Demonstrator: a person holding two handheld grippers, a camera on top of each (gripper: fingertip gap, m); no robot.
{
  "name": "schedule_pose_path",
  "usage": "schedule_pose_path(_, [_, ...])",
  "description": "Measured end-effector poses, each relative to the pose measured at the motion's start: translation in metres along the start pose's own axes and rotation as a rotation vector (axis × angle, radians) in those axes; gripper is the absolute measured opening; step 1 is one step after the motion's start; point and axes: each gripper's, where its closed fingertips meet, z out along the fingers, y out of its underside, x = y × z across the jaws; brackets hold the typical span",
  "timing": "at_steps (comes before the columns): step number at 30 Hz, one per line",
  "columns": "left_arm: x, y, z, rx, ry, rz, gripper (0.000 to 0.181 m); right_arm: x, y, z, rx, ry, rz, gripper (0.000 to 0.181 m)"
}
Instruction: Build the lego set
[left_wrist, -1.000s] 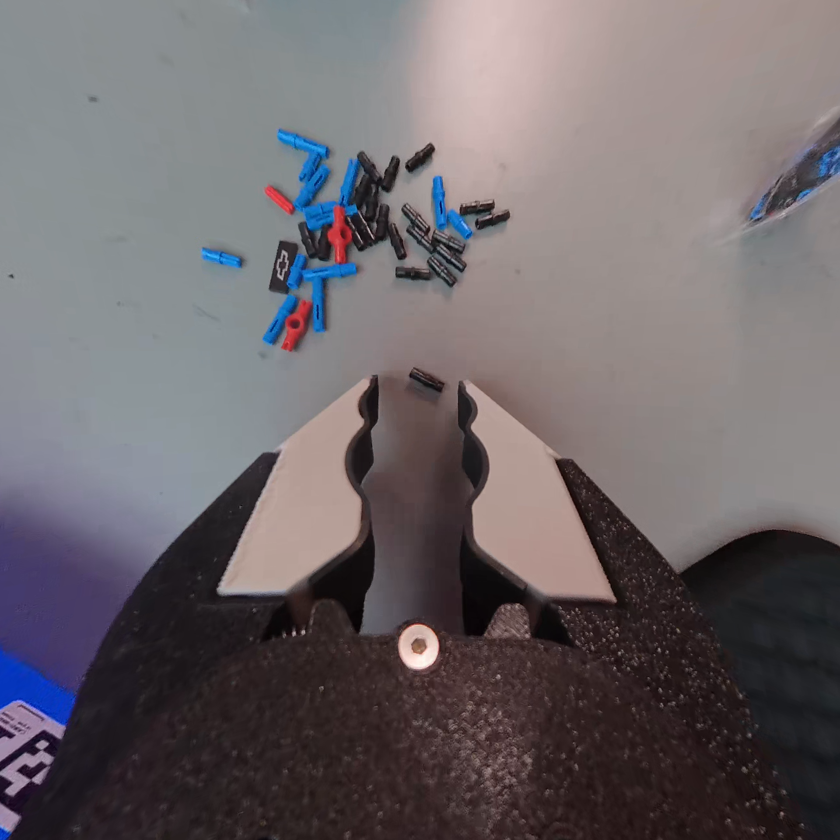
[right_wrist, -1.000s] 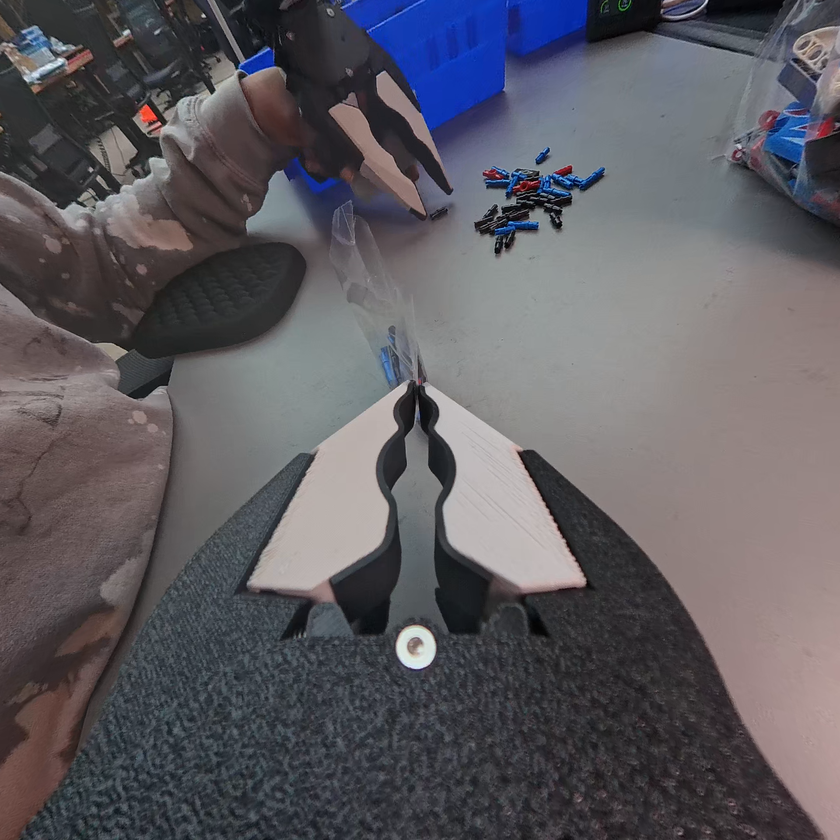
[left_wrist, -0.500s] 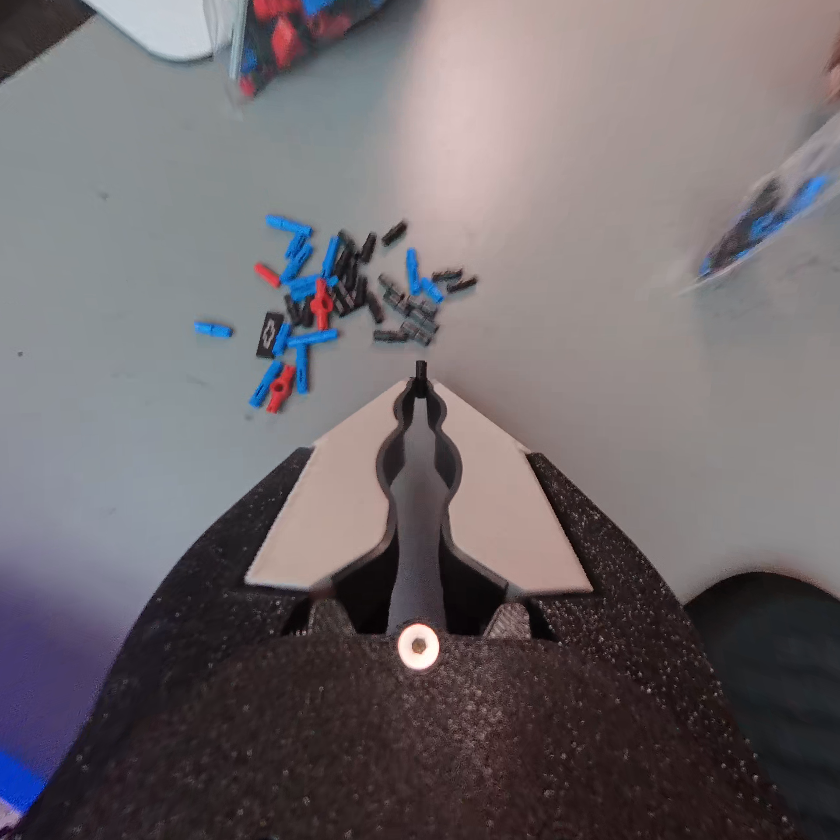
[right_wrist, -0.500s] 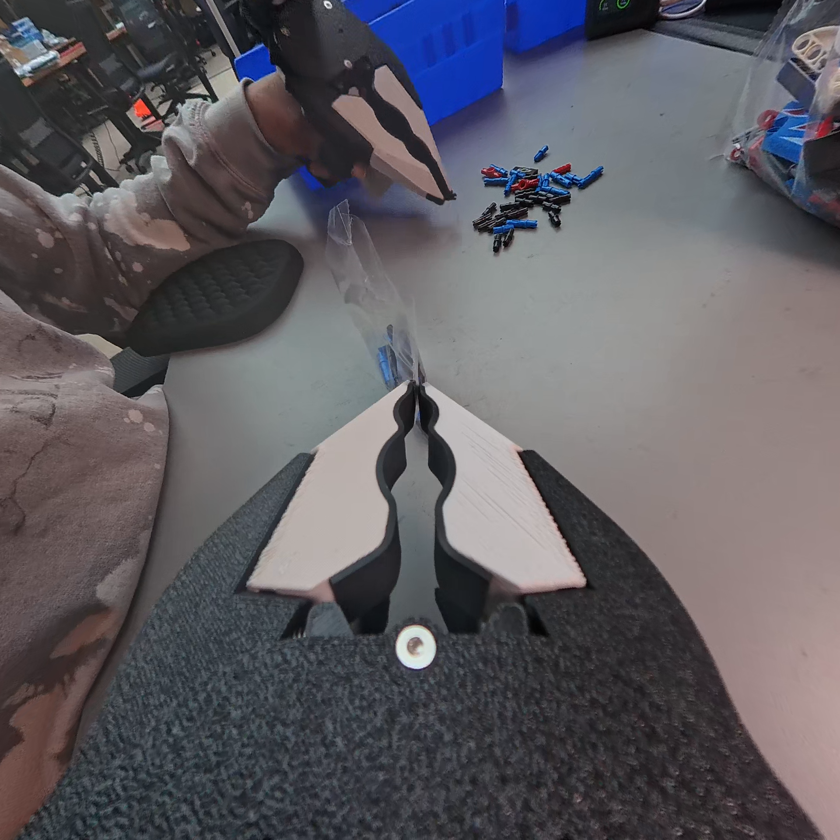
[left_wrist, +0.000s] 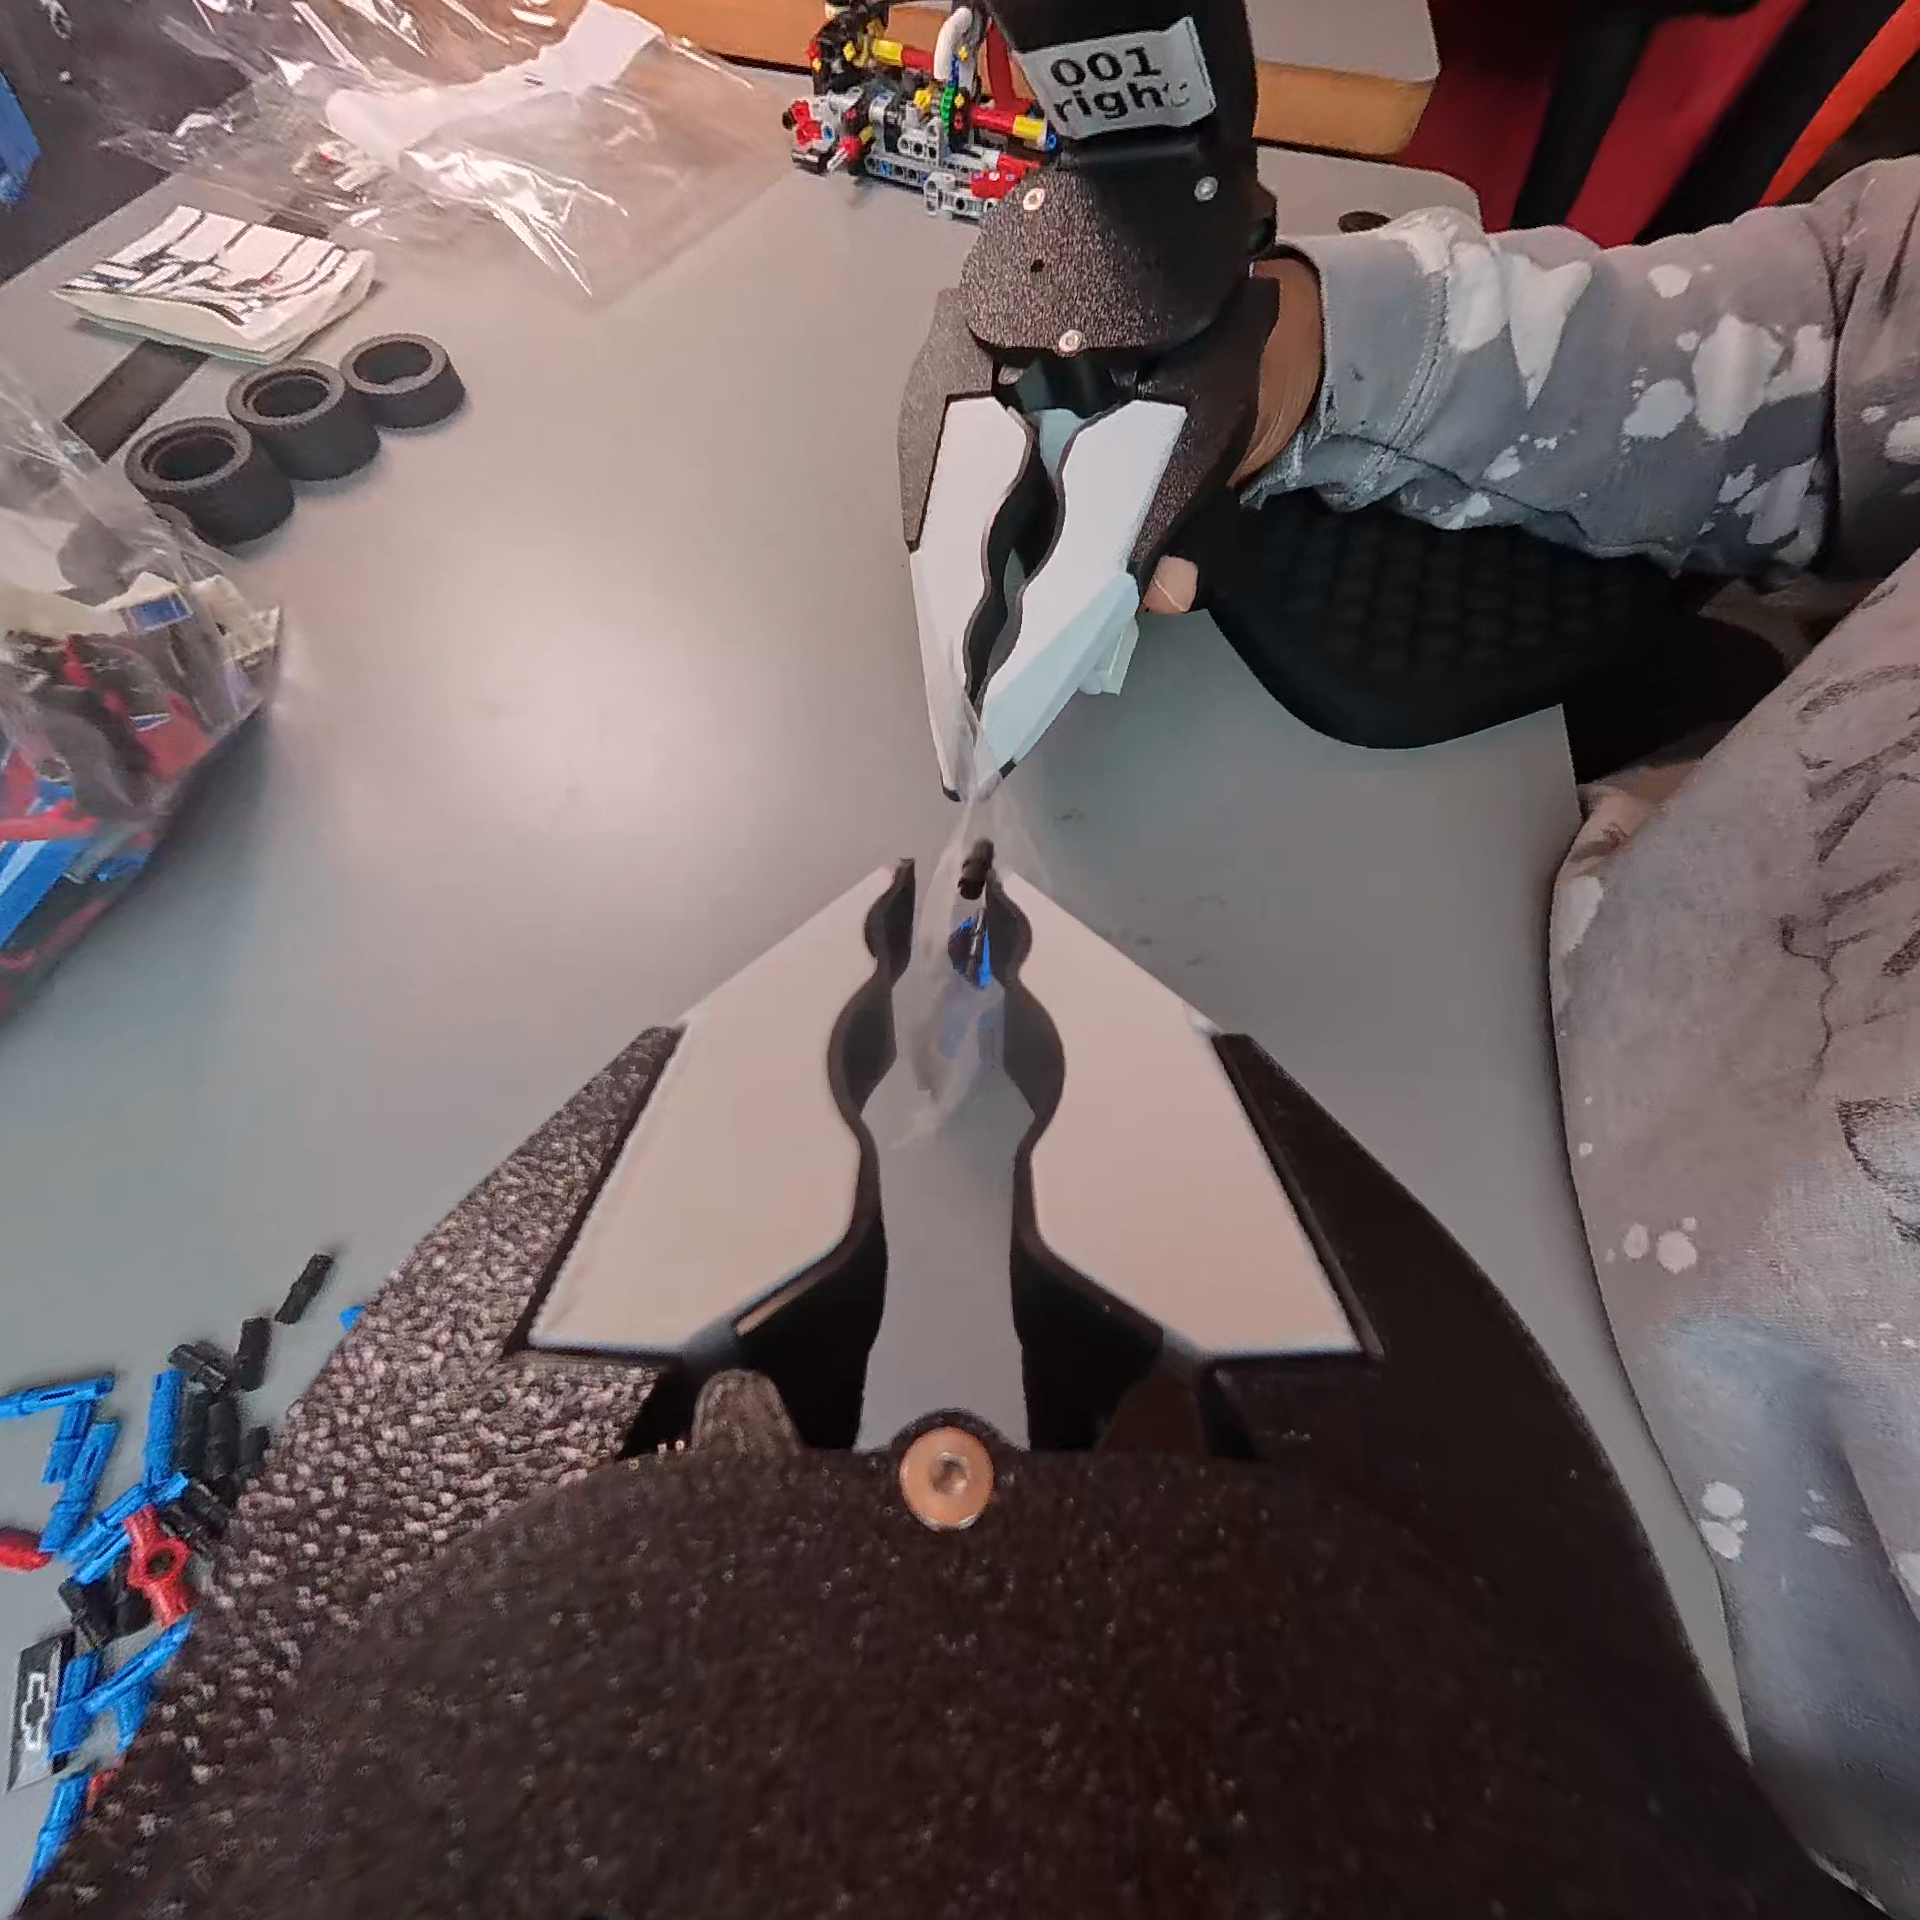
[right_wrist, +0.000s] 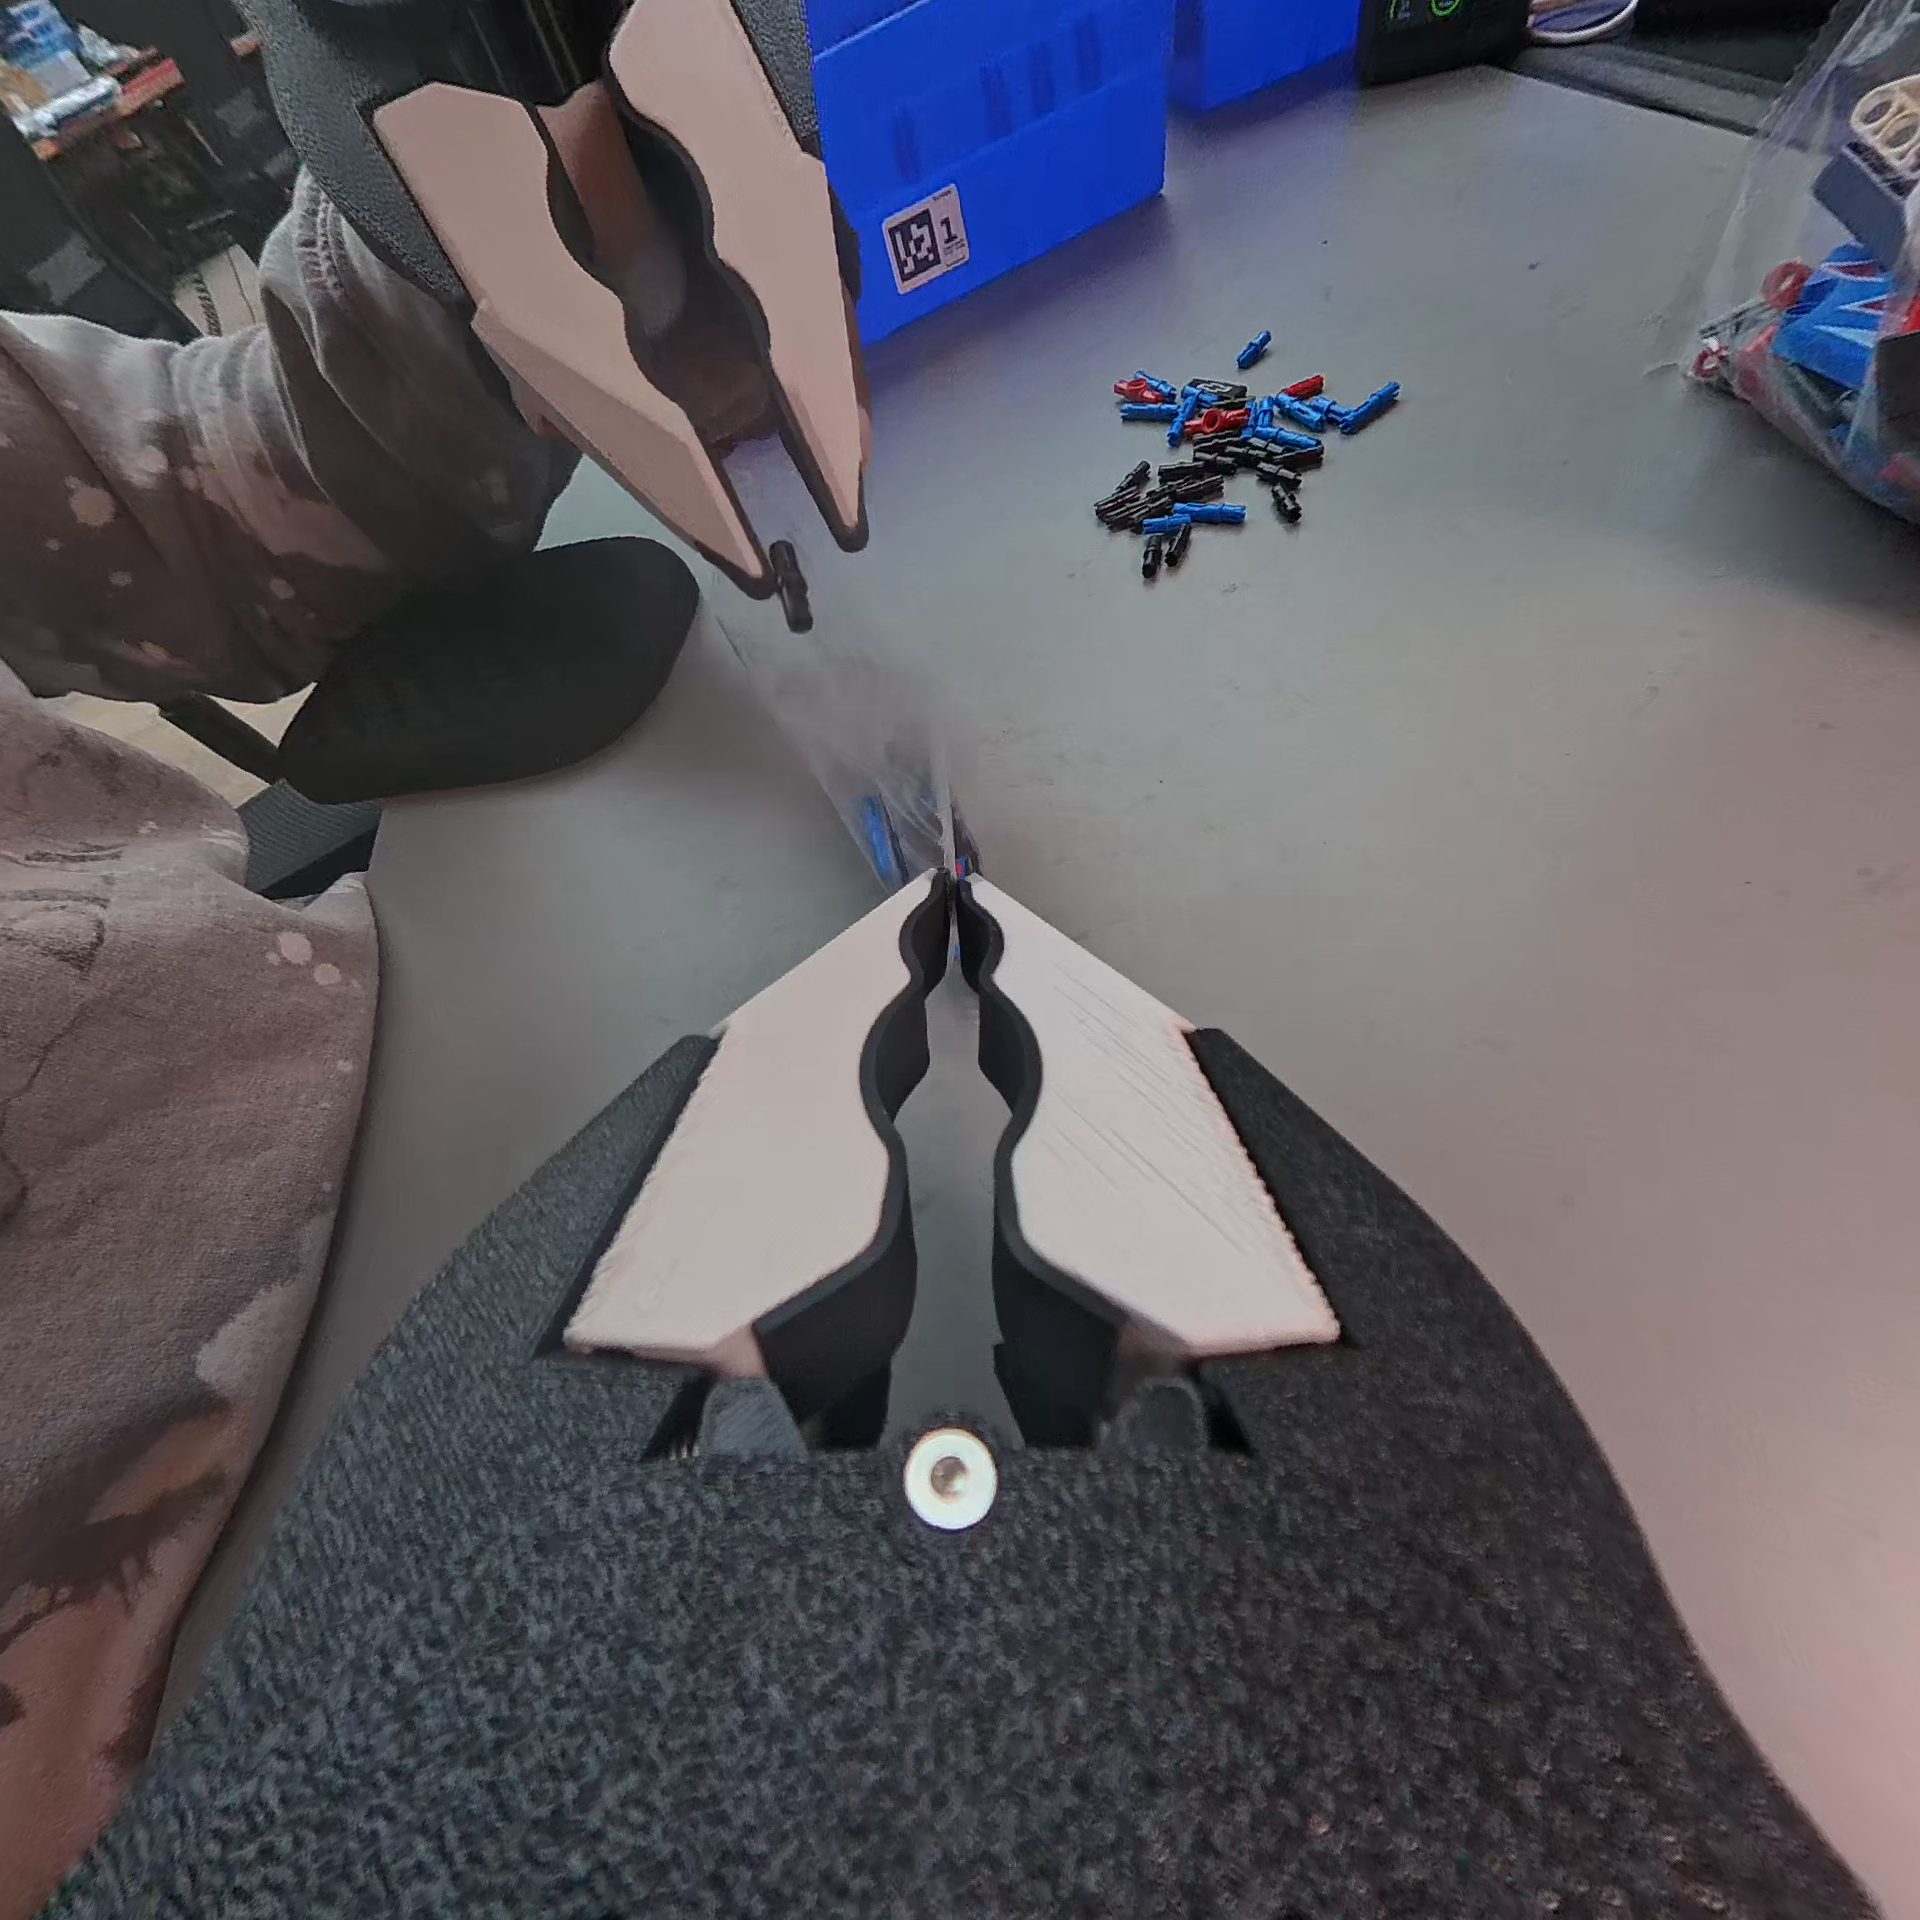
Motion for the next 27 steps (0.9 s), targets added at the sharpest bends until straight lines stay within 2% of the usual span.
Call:
schedule_pose_path(1, [0.002, -0.003, -0.005, 0.027, 0.015, -0.002, 0.015, 0.0, 0.0, 0.0, 0.001, 0.0, 0.001, 0.001])
schedule_pose_path(4, [-0.006, -0.013, -0.031, 0.139, 0.019, -0.045, 0.014, 0.001, -0.001, -0.001, 0.01, -0.004, 0.011, 0.0])
schedule_pose_path(6, [-0.033, -0.002, -0.048, 0.129, -0.098, -0.081, 0.016, 0.001, -0.001, -0.001, 0.01, -0.006, 0.012, 0.001])
schedule_pose_path(7, [-0.055, 0.011, -0.057, 0.099, -0.2, -0.096, 0.018, 0.001, -0.001, -0.001, 0.01, -0.006, 0.012, 0.001])
schedule_pose_path(9, [-0.107, 0.056, -0.078, -0.009, -0.421, -0.164, 0.022, 0.0, -0.001, -0.001, 0.009, -0.007, 0.01, 0.001])
schedule_pose_path(11, [-0.129, 0.103, -0.083, -0.111, -0.451, -0.288, 0.027, 0.0, -0.001, -0.001, 0.008, -0.01, 0.009, 0.001])
schedule_pose_path(13, [-0.135, 0.128, -0.08, -0.129, -0.435, -0.378, 0.031, 0.0, -0.001, -0.001, 0.007, -0.011, 0.009, 0.001])
schedule_pose_path(19, [-0.128, 0.136, -0.057, -0.203, -0.356, -0.286, 0.037, 0.0, -0.001, -0.002, 0.007, -0.014, 0.014, 0.001])
schedule_pose_path(27, [-0.129, 0.135, -0.053, -0.211, -0.36, -0.264, 0.023, 0.0, 0.0, -0.003, 0.006, -0.016, 0.013, 0.001])
